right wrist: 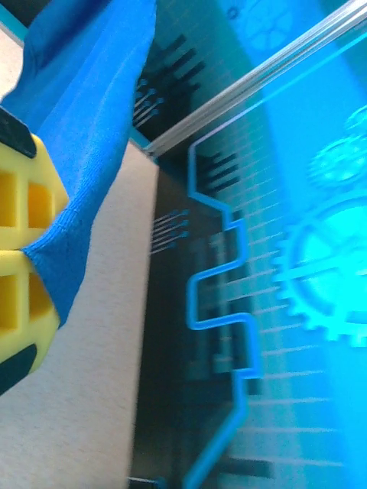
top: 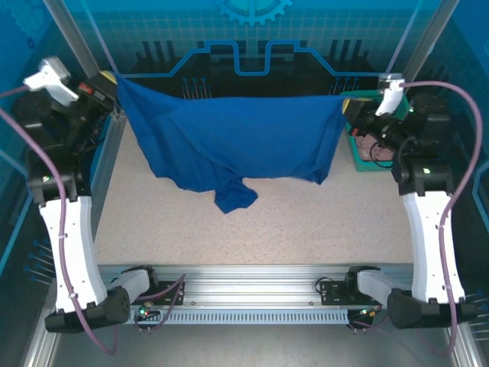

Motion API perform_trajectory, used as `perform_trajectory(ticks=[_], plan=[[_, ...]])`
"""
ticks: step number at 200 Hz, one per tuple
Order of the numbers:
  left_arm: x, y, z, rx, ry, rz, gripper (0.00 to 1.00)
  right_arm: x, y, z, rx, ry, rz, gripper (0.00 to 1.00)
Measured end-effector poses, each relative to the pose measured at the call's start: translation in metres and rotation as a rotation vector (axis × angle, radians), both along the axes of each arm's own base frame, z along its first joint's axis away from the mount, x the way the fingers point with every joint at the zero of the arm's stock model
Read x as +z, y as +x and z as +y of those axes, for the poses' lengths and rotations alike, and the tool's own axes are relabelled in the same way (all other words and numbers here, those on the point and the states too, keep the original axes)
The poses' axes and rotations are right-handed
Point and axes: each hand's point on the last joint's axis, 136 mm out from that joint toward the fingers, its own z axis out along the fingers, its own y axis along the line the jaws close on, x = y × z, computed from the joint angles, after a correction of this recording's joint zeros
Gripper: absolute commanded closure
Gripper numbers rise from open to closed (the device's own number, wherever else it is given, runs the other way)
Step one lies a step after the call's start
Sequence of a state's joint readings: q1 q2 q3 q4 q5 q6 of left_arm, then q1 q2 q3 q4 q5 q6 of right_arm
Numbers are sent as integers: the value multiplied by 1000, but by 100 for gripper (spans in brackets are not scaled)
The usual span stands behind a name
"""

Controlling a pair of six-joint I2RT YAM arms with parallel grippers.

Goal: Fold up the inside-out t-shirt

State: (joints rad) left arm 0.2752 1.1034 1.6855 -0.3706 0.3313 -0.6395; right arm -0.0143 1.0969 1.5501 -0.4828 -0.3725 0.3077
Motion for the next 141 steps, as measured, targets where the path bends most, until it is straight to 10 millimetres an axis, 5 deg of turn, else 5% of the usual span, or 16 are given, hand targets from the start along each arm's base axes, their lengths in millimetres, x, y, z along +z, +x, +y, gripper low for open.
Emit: perform_trajectory(ticks=[37,77,113,141], plan=[[89,-79,-2,153,191,-223,100,82,-65,-14,-97,-46,-228,99],[140,-137,-9,246,319,-361,100,110,-108,-21,-143,-78,-325,99],[135,-123,-5,253,336,-320,100,97,-104,-20,-137,-92,-283,99],[115,-73,9,235,315,-222,100,73,-80,-20,-130,-94,-215,99]])
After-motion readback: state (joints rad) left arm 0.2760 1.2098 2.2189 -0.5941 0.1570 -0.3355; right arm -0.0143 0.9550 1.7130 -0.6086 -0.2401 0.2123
